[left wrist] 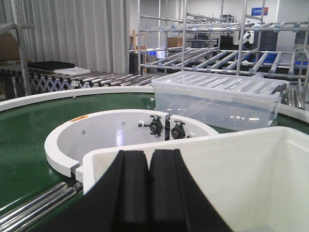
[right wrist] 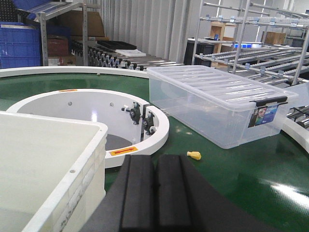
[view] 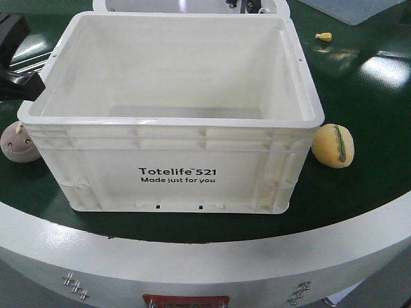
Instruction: Place moving items into box and shelve
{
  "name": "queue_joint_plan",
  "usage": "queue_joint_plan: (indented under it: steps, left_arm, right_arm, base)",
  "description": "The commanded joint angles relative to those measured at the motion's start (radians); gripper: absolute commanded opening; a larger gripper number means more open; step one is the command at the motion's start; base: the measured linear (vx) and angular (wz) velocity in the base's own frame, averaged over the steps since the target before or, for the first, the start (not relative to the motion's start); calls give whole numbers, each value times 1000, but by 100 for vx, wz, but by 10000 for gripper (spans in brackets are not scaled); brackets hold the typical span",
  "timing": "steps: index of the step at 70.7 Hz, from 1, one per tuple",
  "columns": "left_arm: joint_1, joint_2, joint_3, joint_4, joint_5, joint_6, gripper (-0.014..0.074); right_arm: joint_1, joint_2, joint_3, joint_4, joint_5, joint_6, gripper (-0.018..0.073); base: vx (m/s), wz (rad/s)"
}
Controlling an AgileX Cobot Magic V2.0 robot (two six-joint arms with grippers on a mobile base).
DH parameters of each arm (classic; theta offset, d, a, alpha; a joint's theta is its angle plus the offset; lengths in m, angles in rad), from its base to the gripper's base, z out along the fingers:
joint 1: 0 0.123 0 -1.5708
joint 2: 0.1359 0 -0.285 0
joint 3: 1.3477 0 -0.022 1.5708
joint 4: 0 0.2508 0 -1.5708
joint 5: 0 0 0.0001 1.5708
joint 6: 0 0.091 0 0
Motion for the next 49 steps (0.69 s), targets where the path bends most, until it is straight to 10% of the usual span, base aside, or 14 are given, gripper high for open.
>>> queue_joint_plan:
  steps: [1, 17, 27, 49]
  left_arm:
    - [-4, -12, -39, -10, -94, -11, -20]
    - [0, -12, -39, -22, -96, -11, -17]
    - [77, -33, -39, -165, -98, 12, -17]
    - [282, -126, -39, -324, 101, 347, -17]
  right_arm:
    - [-2, -2, -32, -5, -95, -7, -15]
    - [-5, -3, -32, -4, -93, -8, -15]
    - [-5, -17, -32, -4, -76, -8, -15]
    - [-132, -22, -32, -3, -48, 22, -12]
  base:
    - [0, 0]
    - [0, 0]
    - [0, 0]
    - [0, 0]
